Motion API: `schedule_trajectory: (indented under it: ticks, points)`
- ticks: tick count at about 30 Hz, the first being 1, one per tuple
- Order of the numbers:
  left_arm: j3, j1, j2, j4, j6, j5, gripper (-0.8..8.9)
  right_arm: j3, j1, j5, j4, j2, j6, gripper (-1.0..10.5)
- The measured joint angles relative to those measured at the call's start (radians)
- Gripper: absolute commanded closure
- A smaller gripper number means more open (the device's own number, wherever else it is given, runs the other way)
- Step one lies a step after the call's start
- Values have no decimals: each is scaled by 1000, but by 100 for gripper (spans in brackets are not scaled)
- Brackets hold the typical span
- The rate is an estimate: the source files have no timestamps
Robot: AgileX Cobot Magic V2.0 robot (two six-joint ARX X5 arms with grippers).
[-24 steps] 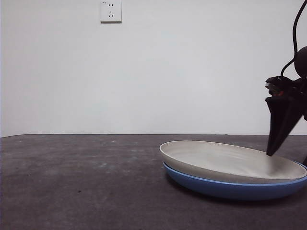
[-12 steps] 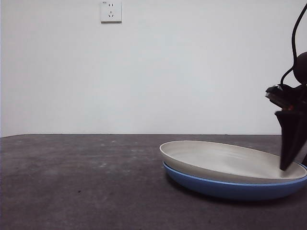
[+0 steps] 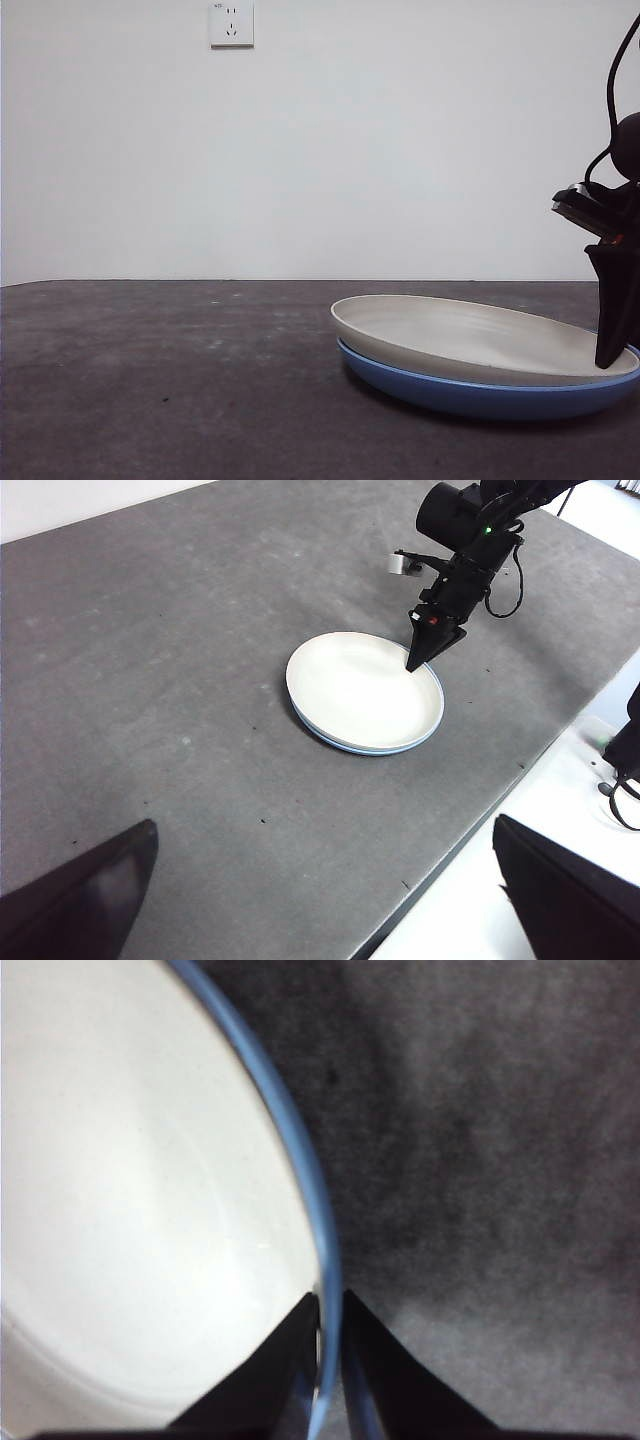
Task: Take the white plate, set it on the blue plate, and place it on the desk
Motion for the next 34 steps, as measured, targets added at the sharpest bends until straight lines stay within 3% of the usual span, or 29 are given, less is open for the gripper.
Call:
schedule_trajectory:
  ticks: [10, 21, 34]
  points:
    - [0, 0, 0, 5, 0, 0, 184, 59, 13, -8, -71, -51, 20, 935]
    - [0, 0, 0, 27, 0, 0, 184, 228, 171, -15, -60, -48, 150, 936]
    - [0, 0, 0, 27, 0, 0, 184, 359, 309, -34, -36, 167, 220, 936]
